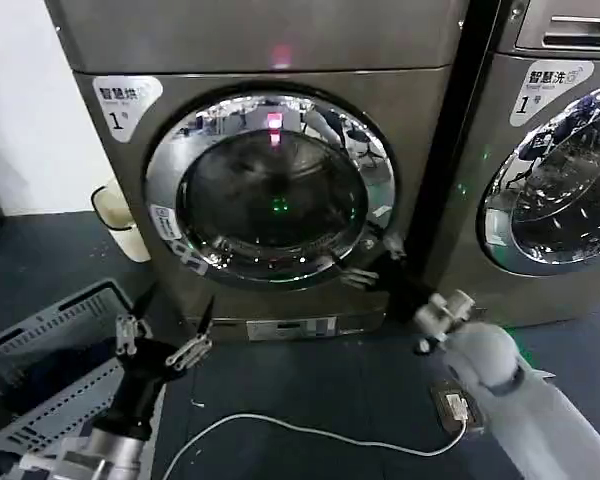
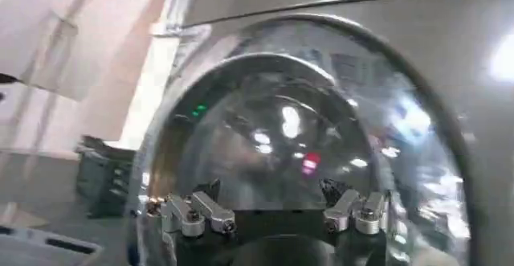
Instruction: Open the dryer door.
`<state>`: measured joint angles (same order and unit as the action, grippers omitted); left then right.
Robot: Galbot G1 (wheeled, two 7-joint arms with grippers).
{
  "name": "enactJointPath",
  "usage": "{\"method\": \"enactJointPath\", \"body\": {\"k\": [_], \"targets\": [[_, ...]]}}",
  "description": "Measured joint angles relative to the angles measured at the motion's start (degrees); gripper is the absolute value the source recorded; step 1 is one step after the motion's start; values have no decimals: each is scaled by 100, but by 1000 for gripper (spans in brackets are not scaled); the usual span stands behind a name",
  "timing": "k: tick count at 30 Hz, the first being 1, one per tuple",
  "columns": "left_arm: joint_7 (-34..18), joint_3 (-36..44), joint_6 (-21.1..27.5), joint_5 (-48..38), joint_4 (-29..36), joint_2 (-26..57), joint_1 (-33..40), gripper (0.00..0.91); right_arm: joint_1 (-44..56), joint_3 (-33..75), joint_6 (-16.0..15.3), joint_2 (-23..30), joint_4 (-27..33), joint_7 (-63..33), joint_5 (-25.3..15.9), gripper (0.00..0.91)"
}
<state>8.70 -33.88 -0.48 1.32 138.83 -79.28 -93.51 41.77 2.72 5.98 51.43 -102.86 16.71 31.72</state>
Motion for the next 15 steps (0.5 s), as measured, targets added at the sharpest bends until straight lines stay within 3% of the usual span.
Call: {"method": "enactJointPath", "body": {"k": [15], "targets": [[75,-219,-144,9,105,-16,-269,907,-1614,-1413,110,580,1073,304,398,907]]}}
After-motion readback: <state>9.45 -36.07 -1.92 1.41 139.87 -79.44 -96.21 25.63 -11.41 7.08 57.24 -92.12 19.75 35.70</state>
